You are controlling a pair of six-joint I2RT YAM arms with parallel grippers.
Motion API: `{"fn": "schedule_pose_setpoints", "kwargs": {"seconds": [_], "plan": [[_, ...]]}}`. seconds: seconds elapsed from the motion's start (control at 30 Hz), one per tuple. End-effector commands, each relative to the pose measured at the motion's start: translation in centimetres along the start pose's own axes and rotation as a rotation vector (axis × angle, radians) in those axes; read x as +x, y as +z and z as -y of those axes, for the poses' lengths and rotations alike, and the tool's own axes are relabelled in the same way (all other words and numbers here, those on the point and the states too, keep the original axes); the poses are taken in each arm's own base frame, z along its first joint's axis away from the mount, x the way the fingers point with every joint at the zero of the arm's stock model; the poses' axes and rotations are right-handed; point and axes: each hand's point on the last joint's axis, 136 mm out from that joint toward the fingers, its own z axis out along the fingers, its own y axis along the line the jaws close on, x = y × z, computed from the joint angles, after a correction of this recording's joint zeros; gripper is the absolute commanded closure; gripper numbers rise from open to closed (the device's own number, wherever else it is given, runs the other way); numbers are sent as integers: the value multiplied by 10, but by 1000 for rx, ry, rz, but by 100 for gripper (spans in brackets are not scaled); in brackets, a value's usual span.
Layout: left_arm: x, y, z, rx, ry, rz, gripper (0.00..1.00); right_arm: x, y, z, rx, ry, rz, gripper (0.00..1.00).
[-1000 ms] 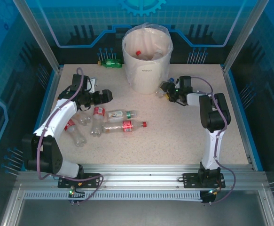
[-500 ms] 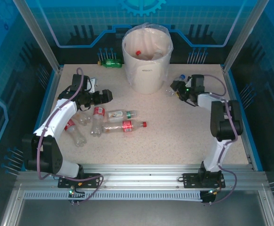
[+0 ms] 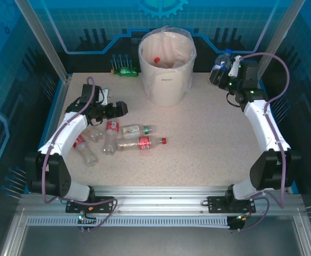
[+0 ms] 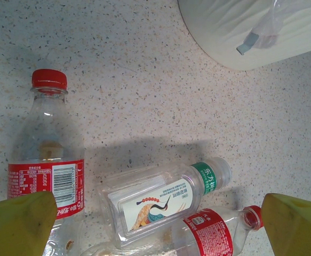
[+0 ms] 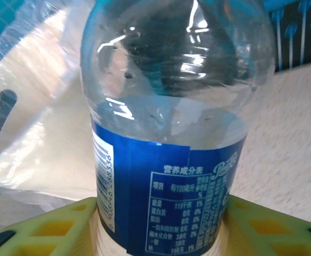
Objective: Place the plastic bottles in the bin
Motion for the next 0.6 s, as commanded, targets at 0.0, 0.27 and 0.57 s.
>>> {"fn": "schedule_pose_setpoints", "kwargs": {"seconds": [0.0,0.27,0.57], "plan": [[6,3,-4,-2,-10,-28,1,-18,-22,-22,33,-152,14,48],[8,5,-4,1,-11,-35,1,-51,-15,-100,-40,-337,39,51],[7,5,-2,8,-15,-32,1,-46,28,-161,-99,-472,-5,51]]}}
